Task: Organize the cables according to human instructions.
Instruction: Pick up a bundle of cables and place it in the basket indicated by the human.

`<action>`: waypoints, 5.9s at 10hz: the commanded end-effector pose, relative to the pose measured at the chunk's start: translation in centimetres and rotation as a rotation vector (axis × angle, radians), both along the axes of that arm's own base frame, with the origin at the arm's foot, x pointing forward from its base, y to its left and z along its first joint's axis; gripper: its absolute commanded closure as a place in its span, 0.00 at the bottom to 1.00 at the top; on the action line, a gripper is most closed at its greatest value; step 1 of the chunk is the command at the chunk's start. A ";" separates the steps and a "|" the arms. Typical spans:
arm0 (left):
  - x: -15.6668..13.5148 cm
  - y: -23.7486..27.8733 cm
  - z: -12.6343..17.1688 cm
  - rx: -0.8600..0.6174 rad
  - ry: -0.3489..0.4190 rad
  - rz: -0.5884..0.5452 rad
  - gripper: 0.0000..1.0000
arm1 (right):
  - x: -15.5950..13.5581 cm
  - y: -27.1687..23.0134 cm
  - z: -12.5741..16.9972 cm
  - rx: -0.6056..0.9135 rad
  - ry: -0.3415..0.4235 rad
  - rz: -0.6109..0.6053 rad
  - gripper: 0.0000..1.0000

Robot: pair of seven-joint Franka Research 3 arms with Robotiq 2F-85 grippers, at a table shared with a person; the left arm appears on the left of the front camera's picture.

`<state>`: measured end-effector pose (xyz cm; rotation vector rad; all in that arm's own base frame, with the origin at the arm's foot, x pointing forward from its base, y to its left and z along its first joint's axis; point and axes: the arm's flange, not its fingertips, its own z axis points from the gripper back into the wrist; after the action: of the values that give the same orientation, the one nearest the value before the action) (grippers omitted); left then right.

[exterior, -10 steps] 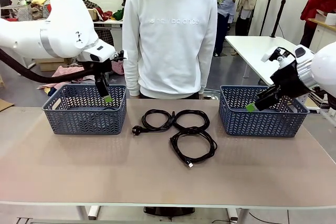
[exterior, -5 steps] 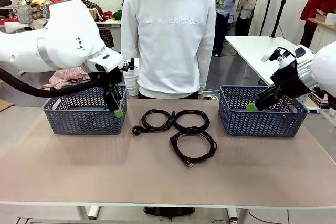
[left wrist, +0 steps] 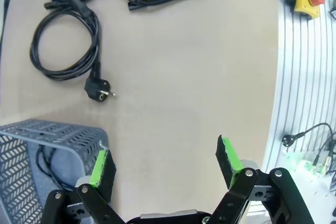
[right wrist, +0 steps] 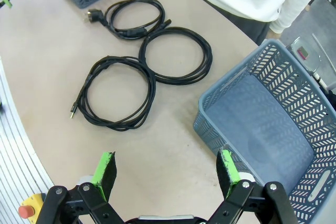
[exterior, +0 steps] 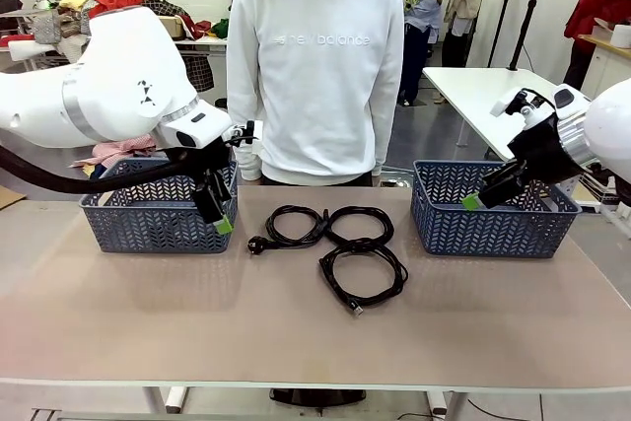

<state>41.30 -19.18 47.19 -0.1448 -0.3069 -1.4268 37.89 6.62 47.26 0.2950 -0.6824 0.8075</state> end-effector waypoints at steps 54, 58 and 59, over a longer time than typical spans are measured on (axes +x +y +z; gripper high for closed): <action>0.0 -0.1 0.1 -0.006 0.001 0.001 0.00 | 4.4 26.3 -12.0 -0.291 0.353 -0.179 0.00; 0.0 -0.1 0.1 -0.006 0.001 0.001 0.00 | 4.7 27.9 -13.1 -0.292 0.386 -0.148 0.00; 0.0 -0.1 0.1 -0.006 0.001 0.001 0.00 | 4.1 26.6 -13.1 -0.281 0.375 -0.136 0.00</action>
<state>41.32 -19.37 47.32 -0.1451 -0.3095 -1.4297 42.14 33.80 33.87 0.1419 -0.2213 0.6903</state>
